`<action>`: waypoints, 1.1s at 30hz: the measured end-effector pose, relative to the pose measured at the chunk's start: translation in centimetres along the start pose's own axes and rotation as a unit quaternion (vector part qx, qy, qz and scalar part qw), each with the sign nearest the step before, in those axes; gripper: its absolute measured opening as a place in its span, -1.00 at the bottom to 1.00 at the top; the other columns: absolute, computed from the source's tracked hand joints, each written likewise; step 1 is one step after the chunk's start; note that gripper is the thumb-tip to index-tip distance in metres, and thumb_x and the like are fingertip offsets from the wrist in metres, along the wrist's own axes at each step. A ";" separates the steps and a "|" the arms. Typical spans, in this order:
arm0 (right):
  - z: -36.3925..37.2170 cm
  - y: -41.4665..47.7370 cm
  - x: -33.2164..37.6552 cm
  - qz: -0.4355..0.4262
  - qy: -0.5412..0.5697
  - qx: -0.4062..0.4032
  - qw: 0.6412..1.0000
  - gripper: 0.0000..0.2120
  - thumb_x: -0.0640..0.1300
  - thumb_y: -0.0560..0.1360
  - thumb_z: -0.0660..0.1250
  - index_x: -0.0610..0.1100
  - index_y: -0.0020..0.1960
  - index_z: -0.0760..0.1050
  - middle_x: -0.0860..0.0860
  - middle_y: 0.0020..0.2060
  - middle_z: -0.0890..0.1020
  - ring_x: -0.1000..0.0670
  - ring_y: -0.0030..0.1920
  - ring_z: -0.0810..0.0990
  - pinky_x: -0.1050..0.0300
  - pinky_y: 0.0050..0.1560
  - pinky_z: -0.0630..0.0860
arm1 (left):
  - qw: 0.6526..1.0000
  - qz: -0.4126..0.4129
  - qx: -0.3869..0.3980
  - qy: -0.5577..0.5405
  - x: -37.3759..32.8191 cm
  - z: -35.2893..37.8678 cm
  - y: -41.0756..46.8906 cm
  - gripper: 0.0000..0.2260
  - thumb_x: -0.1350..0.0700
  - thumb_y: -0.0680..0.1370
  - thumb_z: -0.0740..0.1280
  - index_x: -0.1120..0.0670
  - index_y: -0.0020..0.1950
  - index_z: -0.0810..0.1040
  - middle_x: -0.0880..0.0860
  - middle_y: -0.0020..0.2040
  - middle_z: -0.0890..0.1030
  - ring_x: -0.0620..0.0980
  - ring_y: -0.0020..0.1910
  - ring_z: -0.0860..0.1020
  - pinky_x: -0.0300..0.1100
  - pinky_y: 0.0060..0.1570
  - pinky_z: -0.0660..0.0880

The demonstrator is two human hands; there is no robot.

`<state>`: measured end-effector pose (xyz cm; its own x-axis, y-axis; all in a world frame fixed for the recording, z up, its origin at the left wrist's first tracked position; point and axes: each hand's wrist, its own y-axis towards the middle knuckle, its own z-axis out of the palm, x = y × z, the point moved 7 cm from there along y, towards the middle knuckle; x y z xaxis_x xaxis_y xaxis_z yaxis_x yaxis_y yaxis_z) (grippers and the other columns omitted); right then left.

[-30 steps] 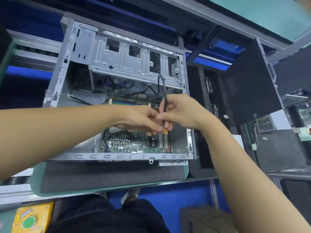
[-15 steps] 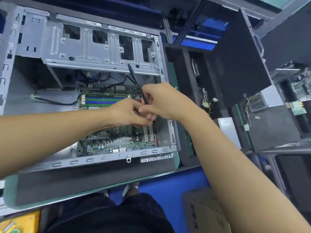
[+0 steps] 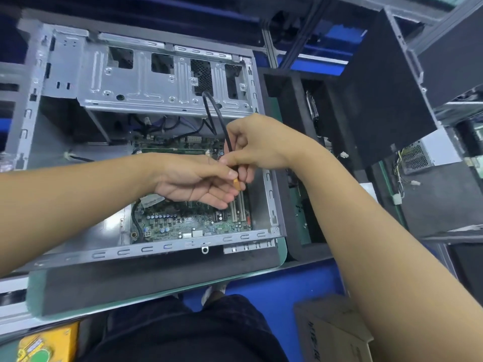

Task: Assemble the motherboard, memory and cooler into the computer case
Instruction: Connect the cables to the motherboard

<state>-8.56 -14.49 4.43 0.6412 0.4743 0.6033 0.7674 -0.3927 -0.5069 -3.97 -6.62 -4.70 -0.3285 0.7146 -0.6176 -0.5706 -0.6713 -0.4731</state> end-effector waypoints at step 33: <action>0.5 -1.0 1.6 -0.030 -0.042 0.023 0.998 -0.91 -0.22 0.60 0.39 -0.14 -0.03 0.48 -0.08 -0.24 0.72 -0.03 -0.23 0.73 -0.02 -0.03 0.66 | 0.950 0.147 -0.063 0.268 -1.8 0.9 -1.3 -0.91 0.14 0.53 0.42 0.16 -0.04 0.62 0.13 -0.35 0.53 0.02 -0.37 0.54 -0.13 -0.21 0.59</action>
<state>-8.36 -12.96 5.60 0.5893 0.5615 0.5809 0.8026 -0.3249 -0.5002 -3.33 -6.88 -2.42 -0.0096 0.3118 -0.9501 -0.4077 -0.8688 -0.2810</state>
